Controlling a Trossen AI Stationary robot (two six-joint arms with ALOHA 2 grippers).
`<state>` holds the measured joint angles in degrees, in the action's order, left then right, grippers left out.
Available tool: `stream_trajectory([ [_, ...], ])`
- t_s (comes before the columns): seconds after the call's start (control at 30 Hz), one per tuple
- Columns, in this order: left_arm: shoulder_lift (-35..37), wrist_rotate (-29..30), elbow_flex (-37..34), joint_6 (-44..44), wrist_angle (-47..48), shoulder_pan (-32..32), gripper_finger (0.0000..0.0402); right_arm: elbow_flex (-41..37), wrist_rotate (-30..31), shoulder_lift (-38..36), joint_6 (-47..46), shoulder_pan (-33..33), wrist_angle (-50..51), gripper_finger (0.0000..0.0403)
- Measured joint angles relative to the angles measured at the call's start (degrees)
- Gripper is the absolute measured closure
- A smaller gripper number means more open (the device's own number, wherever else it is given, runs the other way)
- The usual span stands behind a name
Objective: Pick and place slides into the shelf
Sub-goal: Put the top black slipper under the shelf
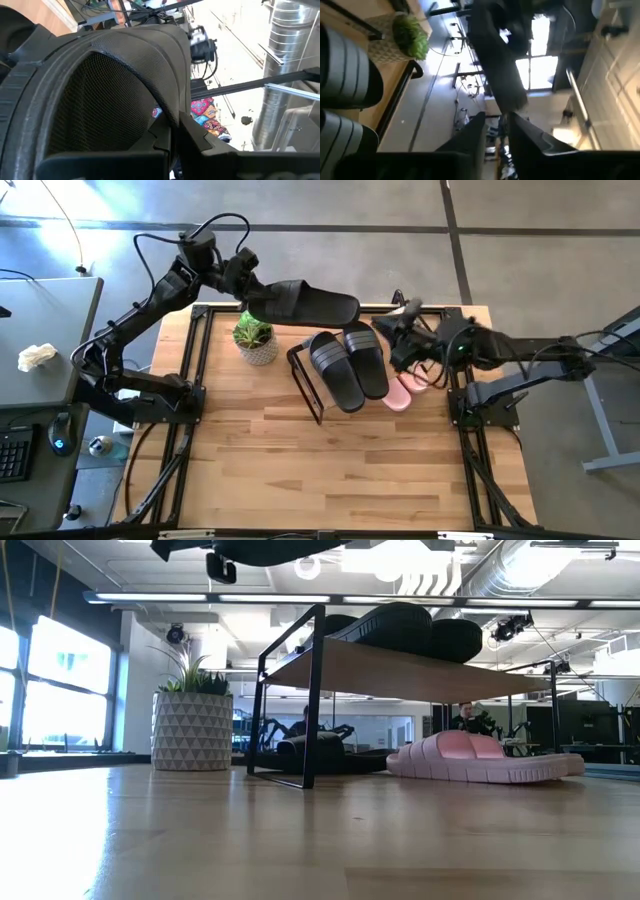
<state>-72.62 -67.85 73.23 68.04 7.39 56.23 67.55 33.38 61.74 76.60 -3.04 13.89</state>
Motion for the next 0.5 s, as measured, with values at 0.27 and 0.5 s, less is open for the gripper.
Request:
stream_trajectory([
  [0.27,0.00,-1.27,0.00,1.30,0.03,0.00,0.0400,0.00,3.64,2.05,15.97,-3.05,-6.84,0.0243],
  [0.5,-0.01,-1.87,0.00,2.03,0.06,0.00,0.0400,0.00,0.42,2.55,24.03,-2.24,-7.65,0.0233],
])
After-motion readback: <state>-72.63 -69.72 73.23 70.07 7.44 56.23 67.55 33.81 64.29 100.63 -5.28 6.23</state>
